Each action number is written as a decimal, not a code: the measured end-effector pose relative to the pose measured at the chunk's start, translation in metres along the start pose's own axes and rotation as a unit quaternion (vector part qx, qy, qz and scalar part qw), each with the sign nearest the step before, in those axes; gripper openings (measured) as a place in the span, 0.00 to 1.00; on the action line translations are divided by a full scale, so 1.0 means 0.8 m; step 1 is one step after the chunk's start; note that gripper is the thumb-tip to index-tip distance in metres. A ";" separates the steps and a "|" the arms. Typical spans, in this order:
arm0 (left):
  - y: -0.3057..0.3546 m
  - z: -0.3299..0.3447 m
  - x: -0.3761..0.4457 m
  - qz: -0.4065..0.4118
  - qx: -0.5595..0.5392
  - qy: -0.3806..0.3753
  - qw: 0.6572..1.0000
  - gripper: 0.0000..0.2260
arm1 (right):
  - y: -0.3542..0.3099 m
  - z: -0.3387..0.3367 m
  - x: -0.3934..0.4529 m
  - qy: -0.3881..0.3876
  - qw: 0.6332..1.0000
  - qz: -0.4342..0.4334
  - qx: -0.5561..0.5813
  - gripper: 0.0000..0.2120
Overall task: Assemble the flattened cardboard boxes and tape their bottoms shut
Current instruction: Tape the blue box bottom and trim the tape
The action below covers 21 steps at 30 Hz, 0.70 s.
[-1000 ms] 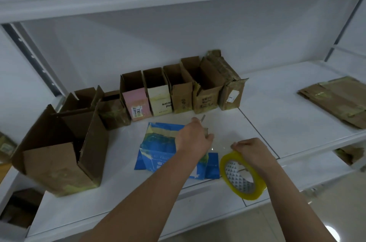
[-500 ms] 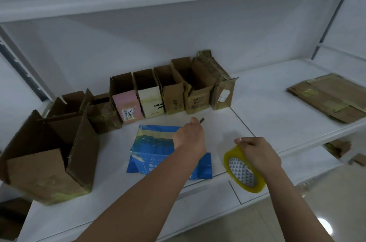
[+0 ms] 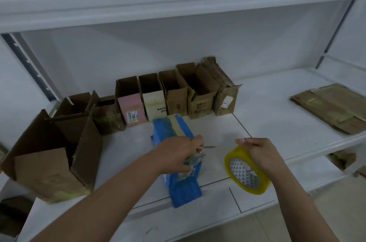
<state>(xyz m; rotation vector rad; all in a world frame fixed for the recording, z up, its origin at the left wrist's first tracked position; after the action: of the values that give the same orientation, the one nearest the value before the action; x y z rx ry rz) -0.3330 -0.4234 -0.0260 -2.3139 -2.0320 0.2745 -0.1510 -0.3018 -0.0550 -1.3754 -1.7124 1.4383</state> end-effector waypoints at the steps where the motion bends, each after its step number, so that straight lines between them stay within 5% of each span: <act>1: -0.007 -0.002 -0.009 0.017 0.013 -0.003 1.000 0.20 | -0.007 0.004 0.001 -0.015 1.000 -0.006 0.011 0.07; 4: -0.031 -0.003 -0.028 0.017 0.012 -0.010 1.000 0.25 | -0.034 0.023 -0.003 -0.076 0.996 -0.035 0.041 0.12; 7: -0.052 0.001 -0.038 -0.050 -0.131 -0.006 0.990 0.31 | -0.060 0.043 -0.013 -0.120 0.989 -0.057 0.064 0.10; 12: -0.065 -0.010 -0.045 -0.191 -0.372 0.178 0.891 0.13 | -0.083 0.057 -0.022 -0.162 0.979 -0.105 0.067 0.09; 15: -0.052 -0.022 -0.035 -0.221 -0.484 0.228 0.816 0.20 | -0.091 0.059 -0.027 -0.165 0.977 -0.129 0.051 0.10; 21: 0.003 -0.017 -0.001 -0.226 -0.531 0.233 0.783 0.32 | -0.088 0.061 -0.036 -0.128 0.981 -0.147 0.014 0.13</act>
<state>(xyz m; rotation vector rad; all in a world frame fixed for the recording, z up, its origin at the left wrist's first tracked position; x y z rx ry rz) -0.3289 -0.4232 -0.0129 -1.7109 -2.6306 -1.6670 -0.2081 -0.3428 0.0014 -0.9031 -1.9507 1.5093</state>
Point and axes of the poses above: each hand's wrist, its own x-axis towards the middle knuckle, its own z-axis out of the palm, y = z × x, the point moved 6 cm from there along x, towards the middle knuckle, and after that the axes turned 15 degrees about x, right-handed, at the moved point
